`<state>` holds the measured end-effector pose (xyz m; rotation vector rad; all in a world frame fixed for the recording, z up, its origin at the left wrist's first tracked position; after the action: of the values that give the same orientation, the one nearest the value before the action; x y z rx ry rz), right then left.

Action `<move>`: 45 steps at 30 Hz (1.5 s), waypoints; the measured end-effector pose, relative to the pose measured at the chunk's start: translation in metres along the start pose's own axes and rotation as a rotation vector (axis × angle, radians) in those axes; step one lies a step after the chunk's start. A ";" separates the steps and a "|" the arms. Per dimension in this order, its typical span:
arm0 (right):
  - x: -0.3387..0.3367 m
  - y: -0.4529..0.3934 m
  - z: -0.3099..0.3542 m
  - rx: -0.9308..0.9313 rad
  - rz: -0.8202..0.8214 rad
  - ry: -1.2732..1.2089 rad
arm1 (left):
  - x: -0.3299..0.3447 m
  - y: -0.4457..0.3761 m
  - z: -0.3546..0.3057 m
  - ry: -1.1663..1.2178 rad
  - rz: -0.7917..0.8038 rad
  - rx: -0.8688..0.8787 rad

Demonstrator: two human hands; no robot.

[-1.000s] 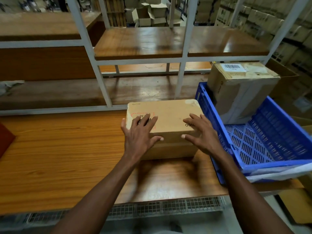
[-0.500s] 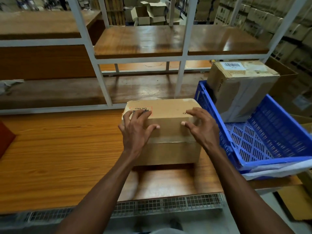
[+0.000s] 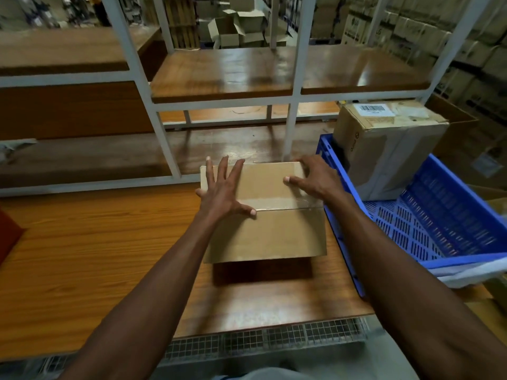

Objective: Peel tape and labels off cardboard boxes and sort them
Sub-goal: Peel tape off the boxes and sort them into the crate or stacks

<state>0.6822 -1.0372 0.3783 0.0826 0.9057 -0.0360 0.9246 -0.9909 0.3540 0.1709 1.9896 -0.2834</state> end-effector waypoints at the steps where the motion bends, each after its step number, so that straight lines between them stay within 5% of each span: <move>1: 0.005 -0.002 -0.001 -0.003 0.031 0.004 | 0.001 -0.004 0.002 -0.005 -0.005 -0.010; 20: 0.069 0.003 -0.046 0.159 0.211 0.077 | 0.061 -0.005 0.054 0.093 0.185 -0.097; 26: 0.093 0.010 -0.021 0.128 0.340 0.380 | 0.059 -0.011 0.051 0.106 0.134 -0.071; 30: 0.100 0.011 -0.012 0.064 0.365 0.545 | 0.047 -0.013 0.036 -0.084 0.090 -0.026; 37: 0.085 0.000 -0.002 0.103 0.485 0.574 | 0.057 -0.008 0.016 -0.250 0.329 0.027; 45: 0.104 0.042 0.000 0.069 0.366 0.651 | 0.058 -0.002 0.011 -0.244 0.368 -0.020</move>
<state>0.7493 -0.9945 0.2985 0.3366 1.5262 0.3178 0.9093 -0.9961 0.2974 0.4614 1.6805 -0.0438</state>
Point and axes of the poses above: each hand's wrist, its own y-axis away from the middle knuckle, its own x-axis out of the palm, z = x × y, the point moved 10 cm from there along -y, towards the middle knuckle, and after that the axes turned 13 degrees about x, right-handed, at the moved point
